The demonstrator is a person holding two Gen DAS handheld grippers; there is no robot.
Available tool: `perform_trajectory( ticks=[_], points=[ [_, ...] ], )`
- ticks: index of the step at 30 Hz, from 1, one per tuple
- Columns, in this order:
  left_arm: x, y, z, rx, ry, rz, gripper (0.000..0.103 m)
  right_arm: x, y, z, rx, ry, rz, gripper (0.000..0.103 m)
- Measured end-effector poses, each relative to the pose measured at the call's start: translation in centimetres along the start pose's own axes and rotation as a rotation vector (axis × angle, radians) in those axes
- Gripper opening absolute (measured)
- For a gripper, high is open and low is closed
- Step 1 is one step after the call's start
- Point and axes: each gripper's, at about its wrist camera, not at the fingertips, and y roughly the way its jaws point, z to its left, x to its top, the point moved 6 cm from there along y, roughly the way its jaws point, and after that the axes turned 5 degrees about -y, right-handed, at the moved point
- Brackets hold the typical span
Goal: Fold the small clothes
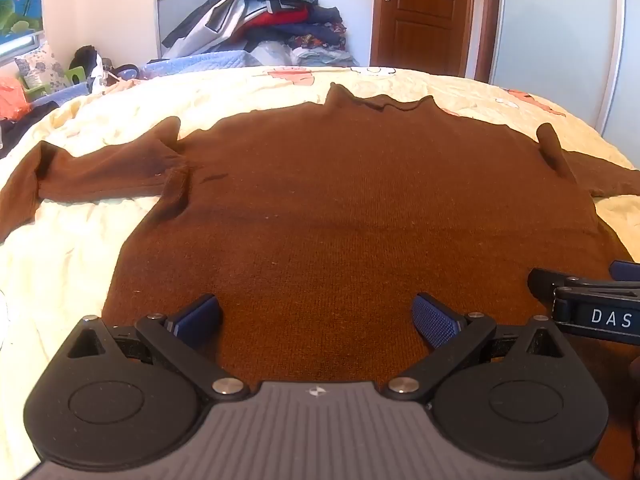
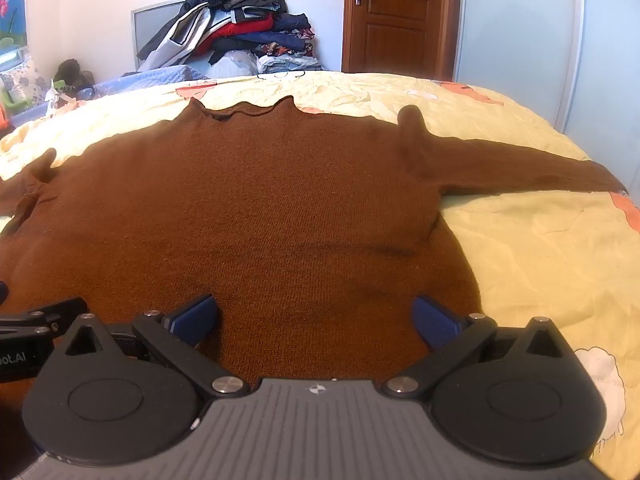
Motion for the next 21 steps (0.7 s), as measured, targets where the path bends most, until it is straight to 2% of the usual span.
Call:
perform_trajectory(
  ticks=[21],
  points=[
    [-0.19, -0.66, -0.06, 0.009, -0.007, -0.004, 0.103, 0.01, -0.02, -0.02, 0.000, 0.002, -0.001, 0.103]
  ],
)
